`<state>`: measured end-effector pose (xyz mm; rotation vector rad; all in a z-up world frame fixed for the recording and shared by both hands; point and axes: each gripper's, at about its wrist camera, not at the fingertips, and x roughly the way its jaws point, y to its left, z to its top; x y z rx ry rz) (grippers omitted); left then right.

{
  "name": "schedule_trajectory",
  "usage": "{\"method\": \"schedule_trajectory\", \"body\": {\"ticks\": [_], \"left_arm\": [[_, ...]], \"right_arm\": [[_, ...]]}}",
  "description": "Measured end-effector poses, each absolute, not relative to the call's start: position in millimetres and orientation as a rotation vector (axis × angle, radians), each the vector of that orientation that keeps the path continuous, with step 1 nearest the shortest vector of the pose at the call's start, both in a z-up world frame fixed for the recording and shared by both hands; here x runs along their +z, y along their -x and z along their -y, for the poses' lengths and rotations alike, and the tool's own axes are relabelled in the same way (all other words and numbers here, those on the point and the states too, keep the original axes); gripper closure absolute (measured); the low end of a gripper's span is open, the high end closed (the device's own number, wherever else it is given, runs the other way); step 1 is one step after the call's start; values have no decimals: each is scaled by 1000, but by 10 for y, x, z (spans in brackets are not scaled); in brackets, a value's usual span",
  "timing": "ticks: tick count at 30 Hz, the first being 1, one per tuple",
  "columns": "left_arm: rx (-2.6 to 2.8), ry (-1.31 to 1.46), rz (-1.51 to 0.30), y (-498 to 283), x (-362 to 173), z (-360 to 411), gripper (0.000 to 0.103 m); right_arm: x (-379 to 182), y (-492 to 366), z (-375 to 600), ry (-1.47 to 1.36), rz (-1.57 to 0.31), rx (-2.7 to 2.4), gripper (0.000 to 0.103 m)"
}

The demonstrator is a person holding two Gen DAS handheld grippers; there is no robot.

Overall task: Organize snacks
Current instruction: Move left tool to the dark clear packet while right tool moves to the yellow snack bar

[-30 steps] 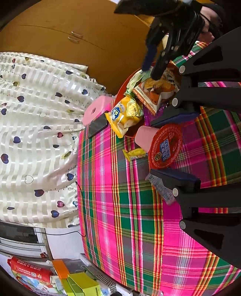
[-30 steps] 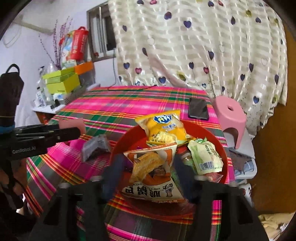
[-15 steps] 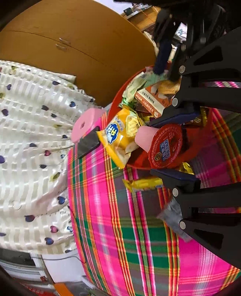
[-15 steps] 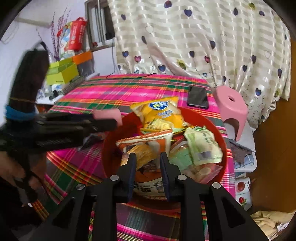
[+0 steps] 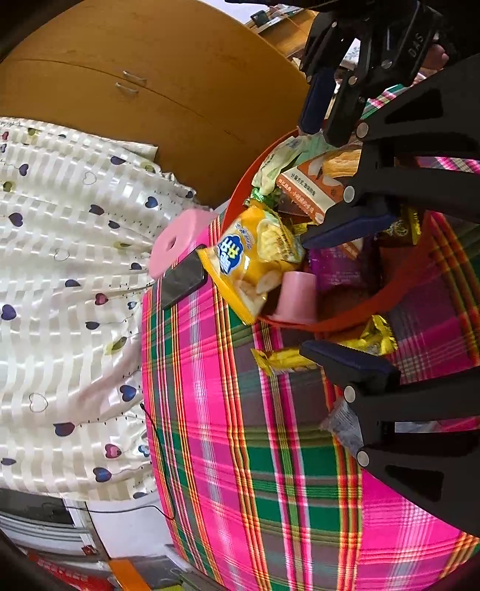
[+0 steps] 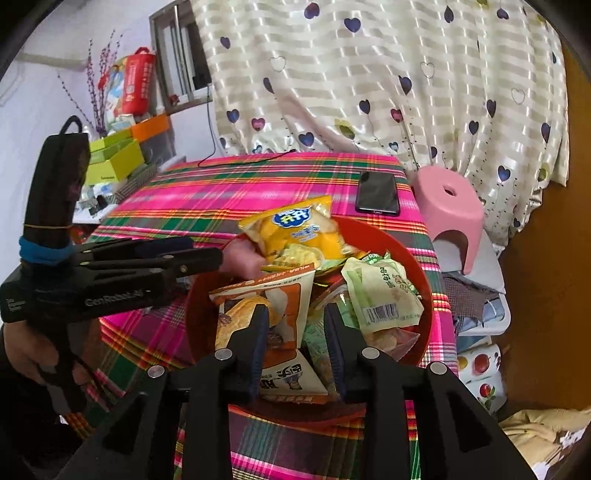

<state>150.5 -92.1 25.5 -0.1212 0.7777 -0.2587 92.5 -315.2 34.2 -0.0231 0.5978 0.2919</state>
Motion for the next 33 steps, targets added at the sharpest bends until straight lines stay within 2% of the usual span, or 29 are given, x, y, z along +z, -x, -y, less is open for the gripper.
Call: {"method": "schedule_trajectory", "body": {"ticks": [8, 16, 30, 33], "left_arm": [[-232, 184, -756, -1203, 305, 611, 50], [-167, 209, -762, -986, 269, 316, 50], [-78, 239, -815, -1023, 64, 123, 50], [-112, 200, -804, -1076, 42, 121, 44]], "right_arm": [[410, -805, 3130, -6, -574, 279, 74], [472, -705, 2940, -1, -557, 303, 62], [493, -707, 2767, 9, -556, 341, 58], [490, -713, 2767, 6, -557, 343, 58]]}}
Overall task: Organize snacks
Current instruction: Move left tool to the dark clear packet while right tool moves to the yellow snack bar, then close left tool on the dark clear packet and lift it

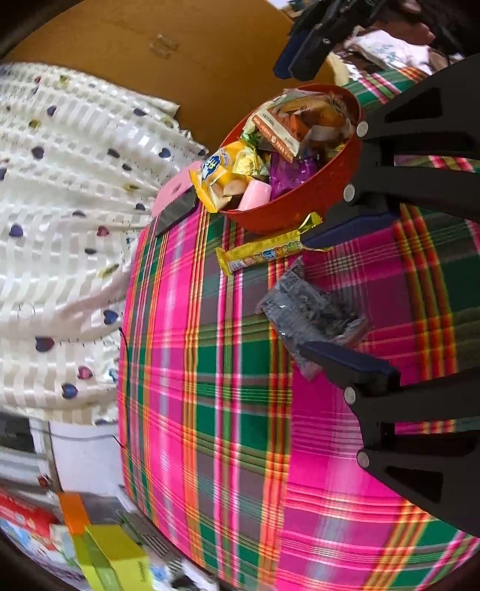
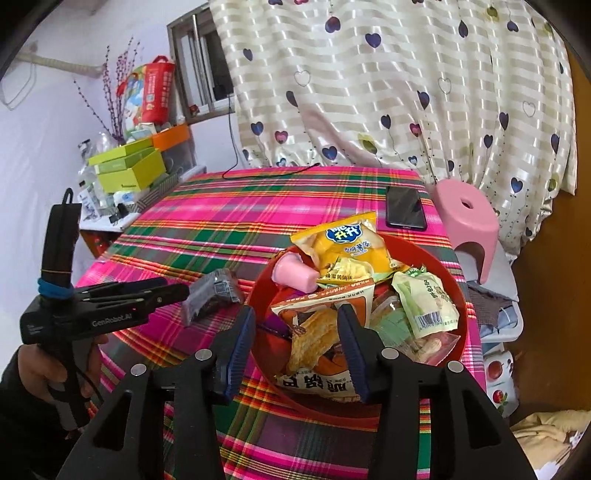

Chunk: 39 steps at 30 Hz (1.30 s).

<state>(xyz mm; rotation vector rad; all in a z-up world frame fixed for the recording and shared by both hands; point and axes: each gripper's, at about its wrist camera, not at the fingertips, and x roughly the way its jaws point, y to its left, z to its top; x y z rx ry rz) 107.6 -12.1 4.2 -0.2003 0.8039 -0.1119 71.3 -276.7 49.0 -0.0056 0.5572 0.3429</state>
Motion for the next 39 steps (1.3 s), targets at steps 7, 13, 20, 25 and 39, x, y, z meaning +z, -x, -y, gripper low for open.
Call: {"method": "schedule_trajectory", "body": {"ticks": [7, 13, 20, 25, 39], "left_arm": [[-198, 13, -829, -1345, -118, 115, 40], [-282, -60, -856, -1499, -217, 161, 39], [-272, -114, -891, -1667, -359, 236, 39], [-188, -114, -901, -1639, -397, 209, 46], [-28, 103, -866, -1200, -314, -276, 53]], "right_arm": [[470, -801, 2718, 2, -568, 357, 57], [452, -887, 2687, 3, -581, 361, 57], [454, -966, 2613, 14, -593, 367, 57], [485, -1019, 2539, 22, -597, 375, 57], [492, -1483, 1938, 88, -694, 383, 57]]}}
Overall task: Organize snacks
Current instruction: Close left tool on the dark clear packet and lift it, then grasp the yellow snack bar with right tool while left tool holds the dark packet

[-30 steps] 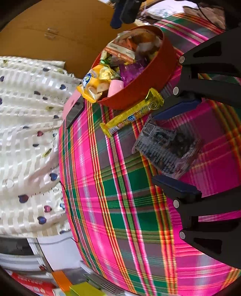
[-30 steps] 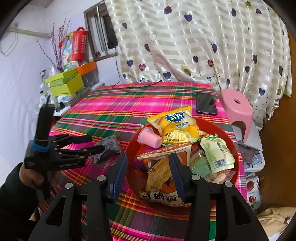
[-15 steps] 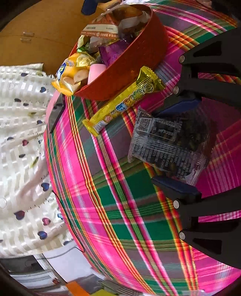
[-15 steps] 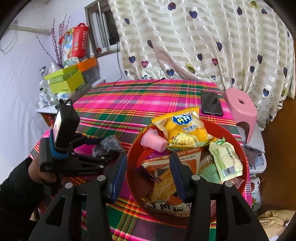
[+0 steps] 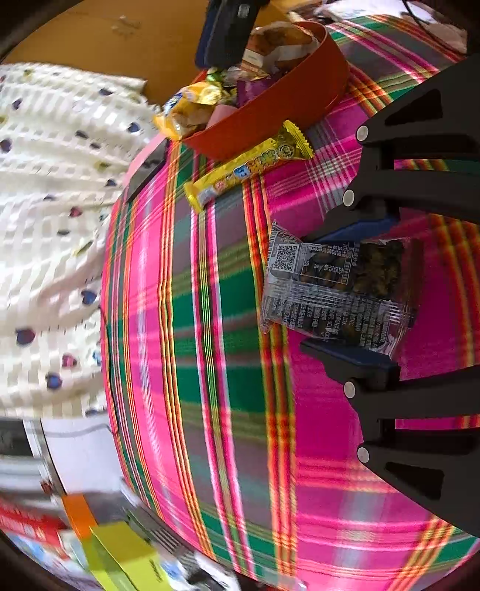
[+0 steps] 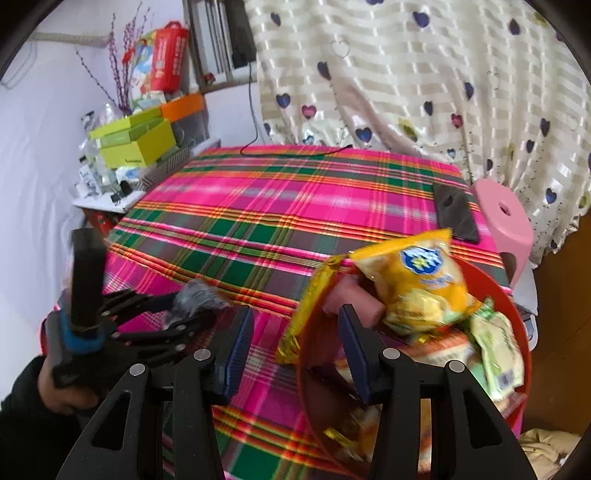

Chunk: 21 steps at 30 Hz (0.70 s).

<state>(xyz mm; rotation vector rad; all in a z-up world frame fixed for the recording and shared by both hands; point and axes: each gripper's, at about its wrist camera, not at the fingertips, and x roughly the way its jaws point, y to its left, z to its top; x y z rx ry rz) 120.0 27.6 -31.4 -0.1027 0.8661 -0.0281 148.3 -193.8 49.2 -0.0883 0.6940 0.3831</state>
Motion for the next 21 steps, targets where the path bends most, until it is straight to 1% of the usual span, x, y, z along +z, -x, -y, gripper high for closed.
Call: {"method": "schedule_trajectory", "body": {"ticks": [7, 14, 21], "left_arm": [[-24, 164, -830, -977, -200, -473, 53], [-20, 208, -803, -787, -143, -668, 53], [-1, 248, -789, -681, -144, -839, 53]], "right_arm": [[316, -1940, 1446, 210, -805, 311, 57], [-84, -2360, 1023, 425, -955, 133, 57], [-179, -2624, 900, 575, -965, -20, 52]]}}
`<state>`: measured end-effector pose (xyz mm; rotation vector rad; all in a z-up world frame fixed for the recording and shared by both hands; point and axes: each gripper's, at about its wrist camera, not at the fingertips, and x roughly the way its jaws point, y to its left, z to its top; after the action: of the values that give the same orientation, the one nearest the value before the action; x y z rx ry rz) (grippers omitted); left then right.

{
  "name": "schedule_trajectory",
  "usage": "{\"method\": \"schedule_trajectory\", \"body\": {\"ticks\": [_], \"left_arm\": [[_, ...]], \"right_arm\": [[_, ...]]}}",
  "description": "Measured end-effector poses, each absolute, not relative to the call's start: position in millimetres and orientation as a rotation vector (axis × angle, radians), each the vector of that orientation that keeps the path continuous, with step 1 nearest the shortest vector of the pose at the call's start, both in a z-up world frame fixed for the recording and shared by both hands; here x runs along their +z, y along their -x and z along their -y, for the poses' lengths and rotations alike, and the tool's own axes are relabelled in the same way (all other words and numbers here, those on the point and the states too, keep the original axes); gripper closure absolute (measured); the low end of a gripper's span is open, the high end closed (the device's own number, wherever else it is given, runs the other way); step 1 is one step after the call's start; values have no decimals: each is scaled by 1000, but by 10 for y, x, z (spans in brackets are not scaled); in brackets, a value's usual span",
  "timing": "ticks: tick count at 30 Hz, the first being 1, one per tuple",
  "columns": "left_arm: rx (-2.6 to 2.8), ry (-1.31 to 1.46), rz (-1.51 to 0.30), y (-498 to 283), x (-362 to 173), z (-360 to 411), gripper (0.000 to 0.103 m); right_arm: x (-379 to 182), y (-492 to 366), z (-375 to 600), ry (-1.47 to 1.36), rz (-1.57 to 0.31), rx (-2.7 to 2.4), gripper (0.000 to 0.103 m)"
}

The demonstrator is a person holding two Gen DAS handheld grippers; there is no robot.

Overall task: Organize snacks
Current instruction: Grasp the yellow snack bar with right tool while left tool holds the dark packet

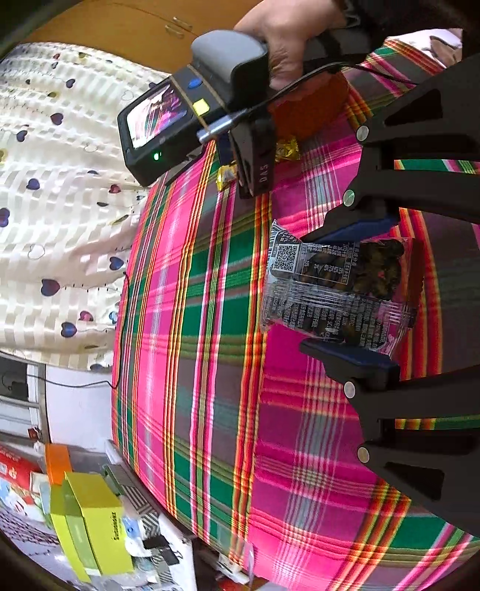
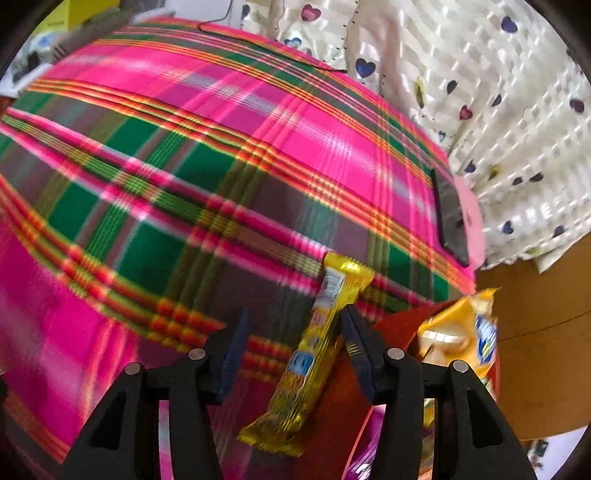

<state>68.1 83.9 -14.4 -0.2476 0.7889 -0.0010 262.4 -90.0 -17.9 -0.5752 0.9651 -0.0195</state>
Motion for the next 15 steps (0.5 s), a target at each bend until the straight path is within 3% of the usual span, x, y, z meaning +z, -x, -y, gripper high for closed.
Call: {"method": "schedule_trajectory", "body": {"ticks": [4, 15], "left_arm": [[2, 265, -781, -632, -146, -902, 53], [20, 284, -764, -554, -103, -981, 53]], "right_arm": [[-196, -2647, 758, 679, -969, -15, 52], [-51, -3062, 1163, 390, -1207, 166, 53]]}}
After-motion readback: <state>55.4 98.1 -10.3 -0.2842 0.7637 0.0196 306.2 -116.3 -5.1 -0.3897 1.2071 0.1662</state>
